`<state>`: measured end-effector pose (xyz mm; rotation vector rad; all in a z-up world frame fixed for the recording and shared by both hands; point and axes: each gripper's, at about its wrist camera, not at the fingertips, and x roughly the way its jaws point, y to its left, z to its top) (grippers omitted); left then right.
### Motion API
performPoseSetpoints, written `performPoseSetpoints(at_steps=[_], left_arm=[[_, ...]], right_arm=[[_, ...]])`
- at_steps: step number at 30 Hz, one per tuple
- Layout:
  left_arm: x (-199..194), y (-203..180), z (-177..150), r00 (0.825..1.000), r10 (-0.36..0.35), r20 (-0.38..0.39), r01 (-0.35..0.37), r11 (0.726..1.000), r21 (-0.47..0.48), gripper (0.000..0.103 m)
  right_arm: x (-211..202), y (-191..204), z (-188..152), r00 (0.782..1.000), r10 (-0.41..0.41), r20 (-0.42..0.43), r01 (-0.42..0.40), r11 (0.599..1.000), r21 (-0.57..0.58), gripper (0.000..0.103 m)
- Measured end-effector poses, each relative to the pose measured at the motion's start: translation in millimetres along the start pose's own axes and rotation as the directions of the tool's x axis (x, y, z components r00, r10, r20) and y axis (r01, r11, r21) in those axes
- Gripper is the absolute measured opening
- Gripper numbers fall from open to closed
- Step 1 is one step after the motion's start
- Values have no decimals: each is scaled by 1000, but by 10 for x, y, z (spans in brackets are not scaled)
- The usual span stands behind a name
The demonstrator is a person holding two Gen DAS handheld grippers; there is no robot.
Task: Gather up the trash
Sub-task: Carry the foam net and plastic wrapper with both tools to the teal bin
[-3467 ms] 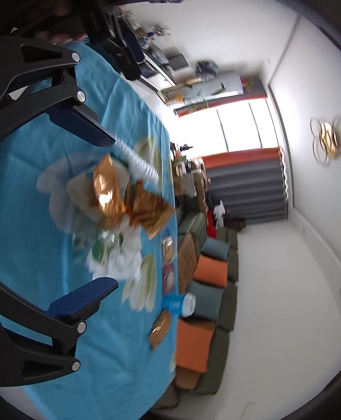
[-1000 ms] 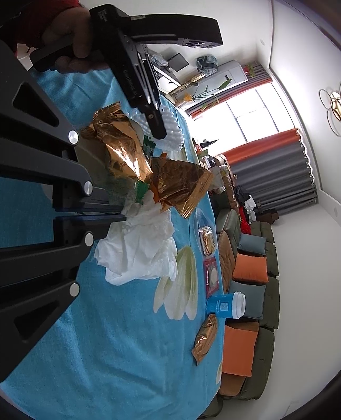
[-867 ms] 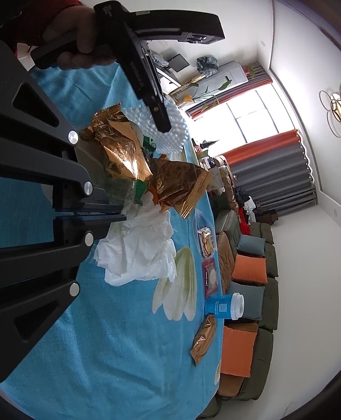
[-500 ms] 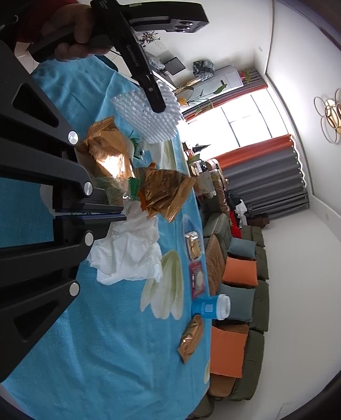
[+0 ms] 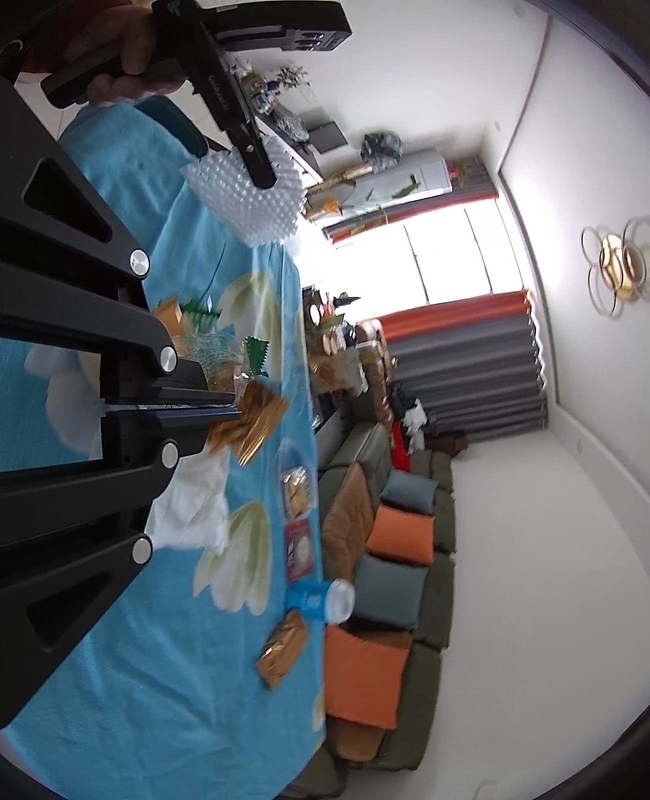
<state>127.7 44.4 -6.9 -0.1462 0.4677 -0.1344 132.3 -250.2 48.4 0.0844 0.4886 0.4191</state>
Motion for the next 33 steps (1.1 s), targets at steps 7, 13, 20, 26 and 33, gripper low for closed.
performPoseSetpoints(at_steps=[7,13,20,26,33], left_arm=[[-379,203,-138,998,56,22,-55,998,-39,17],[-732,474,-242,990,137,39,-133,987,-92,17],[-1118,786,-364,970,236,57,-226,963,-146,17],[-1430,1173,-521,939,342,49,-326,923,-203,17],[-1674,1679,-672,901,433,16,-414,870,-266,17]], right_arm=[[126,478,73,991,133,-10,-133,988,-76,0],[309,961,128,966,257,-38,-260,954,-148,0],[494,1487,138,927,365,-87,-375,903,-208,0],[738,1925,136,885,439,-158,-465,854,-235,0],[950,2464,115,832,502,-235,-552,789,-268,0]])
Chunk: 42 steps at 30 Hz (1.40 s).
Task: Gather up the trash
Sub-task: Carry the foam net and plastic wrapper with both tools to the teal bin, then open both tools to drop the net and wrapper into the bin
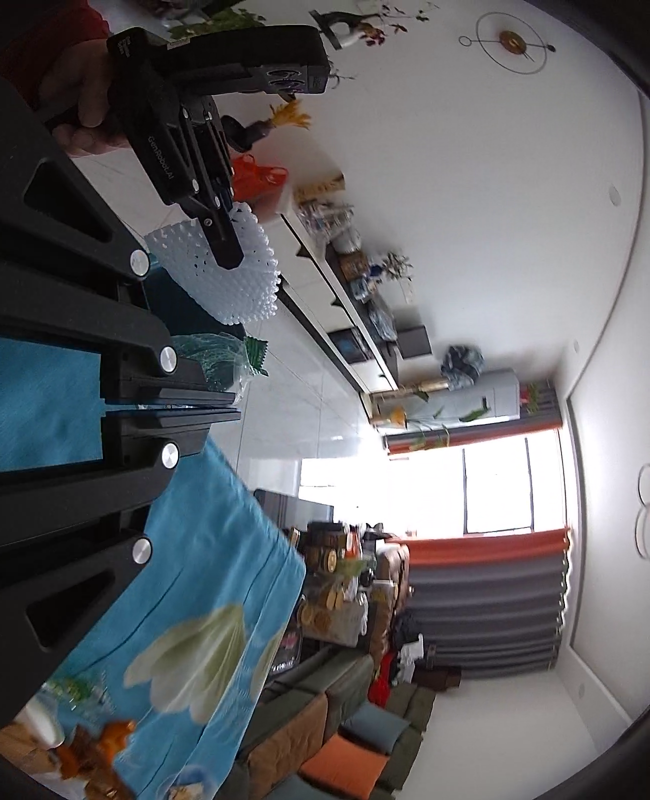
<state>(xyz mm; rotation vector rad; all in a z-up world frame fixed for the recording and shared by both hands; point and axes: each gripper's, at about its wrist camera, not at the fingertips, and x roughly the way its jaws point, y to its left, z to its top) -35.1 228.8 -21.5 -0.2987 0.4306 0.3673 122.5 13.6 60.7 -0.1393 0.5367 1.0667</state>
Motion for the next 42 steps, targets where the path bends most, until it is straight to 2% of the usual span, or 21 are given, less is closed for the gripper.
performPoseSetpoints(at_steps=[6,12,19,22,29,33,36,39,40,41,42], left_arm=[[29,302,34,999,37,-8,-38,999,-39,17],[101,536,13,998,49,-34,-52,995,-81,17],[464,587,-63,994,50,-101,-62,991,-119,18],[634,666,-129,989,57,-138,-75,989,-129,19],[984,730,-292,976,74,-203,-106,982,-154,23],[1083,787,-366,972,75,-223,-114,980,-164,34],[1088,883,-394,972,75,-224,-119,975,-189,47],[1104,920,-406,972,82,-222,-126,973,-194,50],[1112,922,-410,972,79,-221,-124,973,-195,60],[1129,925,-406,972,72,-224,-117,974,-196,63],[1118,923,-407,972,80,-220,-124,974,-192,64]], right_arm=[[384,123,131,995,77,-60,-77,997,0,0],[825,210,174,982,129,-141,-129,992,11,0],[1384,284,147,949,159,-272,-157,987,30,1],[1652,298,93,924,172,-342,-163,985,53,1],[1958,420,-20,890,160,-427,-160,986,37,7],[2003,431,-39,881,158,-446,-156,987,41,12],[2015,402,-28,883,155,-443,-149,988,48,24],[1987,361,10,886,165,-433,-150,986,68,30],[1983,338,17,885,175,-432,-157,985,78,36],[1972,321,26,887,176,-426,-155,984,84,42],[1955,303,41,892,171,-418,-150,985,84,42]])
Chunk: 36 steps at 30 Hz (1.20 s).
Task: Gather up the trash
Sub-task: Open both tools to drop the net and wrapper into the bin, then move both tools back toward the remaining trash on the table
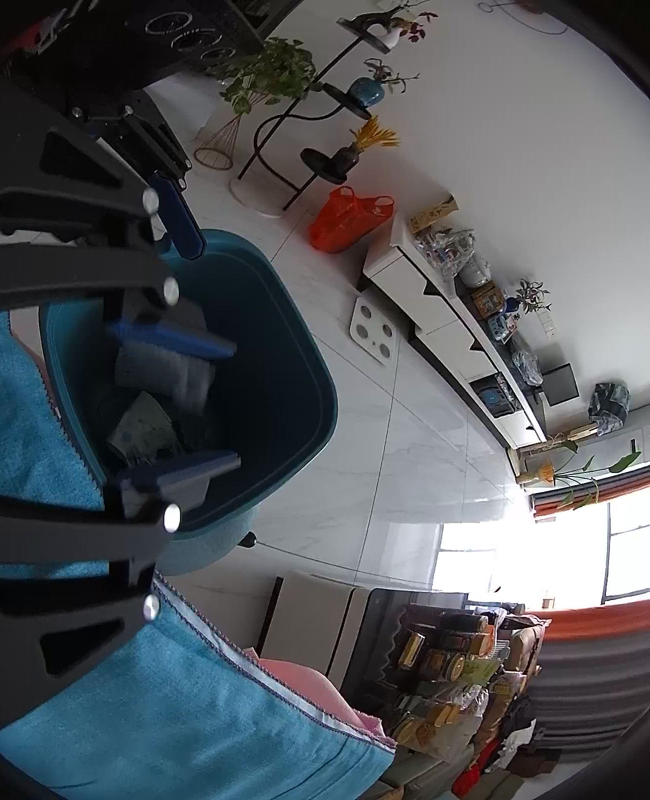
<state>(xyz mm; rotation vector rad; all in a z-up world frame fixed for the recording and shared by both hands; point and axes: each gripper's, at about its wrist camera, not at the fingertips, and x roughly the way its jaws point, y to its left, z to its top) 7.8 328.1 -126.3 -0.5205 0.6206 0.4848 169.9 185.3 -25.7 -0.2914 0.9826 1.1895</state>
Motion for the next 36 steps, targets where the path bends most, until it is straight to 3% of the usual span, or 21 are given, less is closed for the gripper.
performPoseSetpoints(at_steps=[10,13,20,21,23,28,32,36], left_arm=[[-231,-33,10,998,41,45,-41,999,12,75],[-316,-67,14,997,52,57,-52,999,12,79],[-656,-200,16,991,56,122,-59,998,20,92],[-703,-220,32,990,52,130,-56,998,24,95],[-812,-316,48,987,45,153,-50,998,31,97],[-1038,-530,65,982,14,189,-25,998,54,97],[-1186,-720,69,976,-15,215,-1,997,75,97],[-1373,-936,49,962,-52,269,29,996,89,97]], right_arm=[[-238,-93,-4,999,-2,53,1,1000,18,44],[-320,-122,-28,997,-13,71,12,1000,21,53],[-658,-203,-190,990,-51,134,50,999,13,60],[-726,-210,-232,987,-55,149,54,998,11,62],[-854,-230,-315,982,-70,175,68,998,17,75],[-1182,-293,-566,965,-114,236,108,993,37,88],[-1474,-335,-833,943,-159,291,148,987,60,96],[-1738,-387,-1122,920,-201,337,181,979,92,96]])
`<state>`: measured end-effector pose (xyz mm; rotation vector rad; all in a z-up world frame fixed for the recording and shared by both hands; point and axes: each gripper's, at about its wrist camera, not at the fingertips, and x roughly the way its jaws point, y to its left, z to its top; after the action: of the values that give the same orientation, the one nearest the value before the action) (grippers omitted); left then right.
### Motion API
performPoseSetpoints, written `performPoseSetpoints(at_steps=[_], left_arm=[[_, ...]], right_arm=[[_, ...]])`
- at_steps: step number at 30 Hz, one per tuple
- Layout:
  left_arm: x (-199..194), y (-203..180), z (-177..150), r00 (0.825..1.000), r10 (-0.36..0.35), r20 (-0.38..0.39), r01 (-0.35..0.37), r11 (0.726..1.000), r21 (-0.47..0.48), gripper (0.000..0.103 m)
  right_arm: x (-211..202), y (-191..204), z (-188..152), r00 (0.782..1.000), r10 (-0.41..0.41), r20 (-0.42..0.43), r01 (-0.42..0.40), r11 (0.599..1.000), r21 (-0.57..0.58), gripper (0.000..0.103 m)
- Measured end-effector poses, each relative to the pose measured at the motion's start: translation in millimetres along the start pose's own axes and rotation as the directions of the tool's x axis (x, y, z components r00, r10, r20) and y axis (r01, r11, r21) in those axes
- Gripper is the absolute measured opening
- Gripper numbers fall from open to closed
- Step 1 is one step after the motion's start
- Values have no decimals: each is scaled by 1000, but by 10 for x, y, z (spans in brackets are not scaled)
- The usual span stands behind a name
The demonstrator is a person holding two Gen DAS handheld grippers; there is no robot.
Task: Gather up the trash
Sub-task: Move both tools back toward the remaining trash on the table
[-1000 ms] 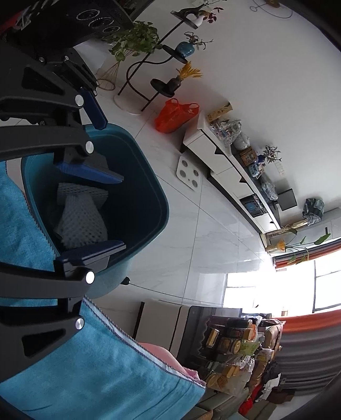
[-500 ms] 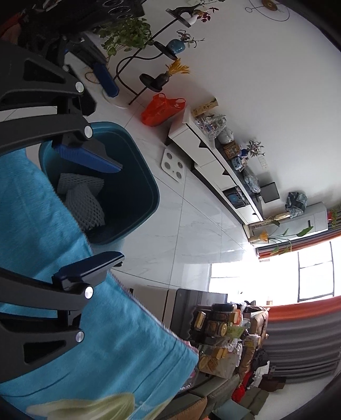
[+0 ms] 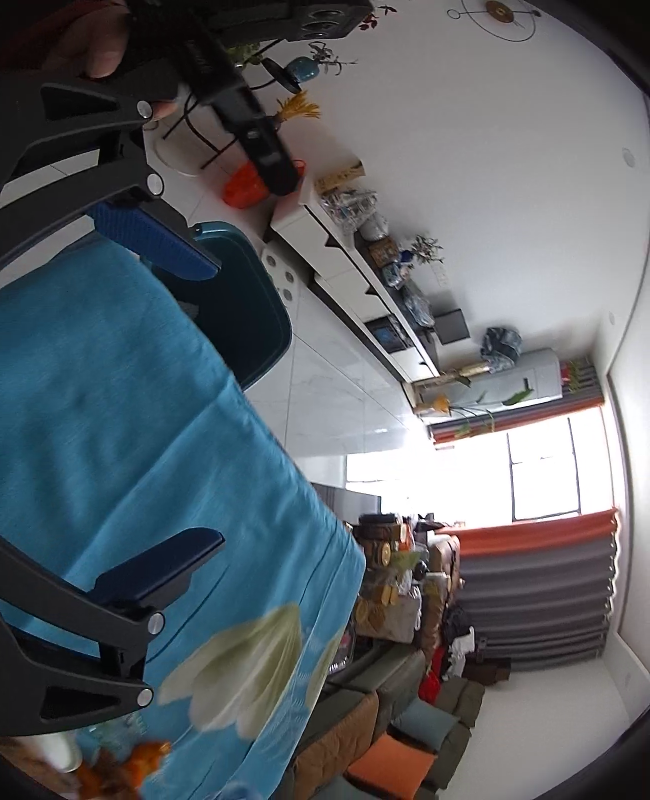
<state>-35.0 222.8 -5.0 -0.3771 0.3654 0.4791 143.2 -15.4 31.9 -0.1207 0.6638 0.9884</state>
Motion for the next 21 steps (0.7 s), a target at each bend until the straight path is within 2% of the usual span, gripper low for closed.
performPoseSetpoints(at_steps=[3,5,8,13,16,21], left_arm=[[-134,-204,18,999,-22,49,21,1000,19,97],[-214,-376,31,994,-68,87,64,997,50,97],[-263,-629,4,988,-123,92,114,988,102,97],[-193,-1016,-84,974,-225,27,219,966,140,97],[-157,-1273,-180,955,-295,-26,295,940,173,97],[-61,-1653,-375,924,-370,-96,382,897,221,97]], right_arm=[[-263,-95,-156,998,-46,41,46,999,15,96],[-467,-147,-276,995,-73,74,71,997,27,96],[-716,-226,-419,987,-118,113,112,992,56,96],[-1127,-404,-664,963,-213,162,196,974,115,96],[-1323,-485,-782,946,-262,189,237,960,146,96],[-1579,-646,-986,910,-356,211,313,926,212,96]])
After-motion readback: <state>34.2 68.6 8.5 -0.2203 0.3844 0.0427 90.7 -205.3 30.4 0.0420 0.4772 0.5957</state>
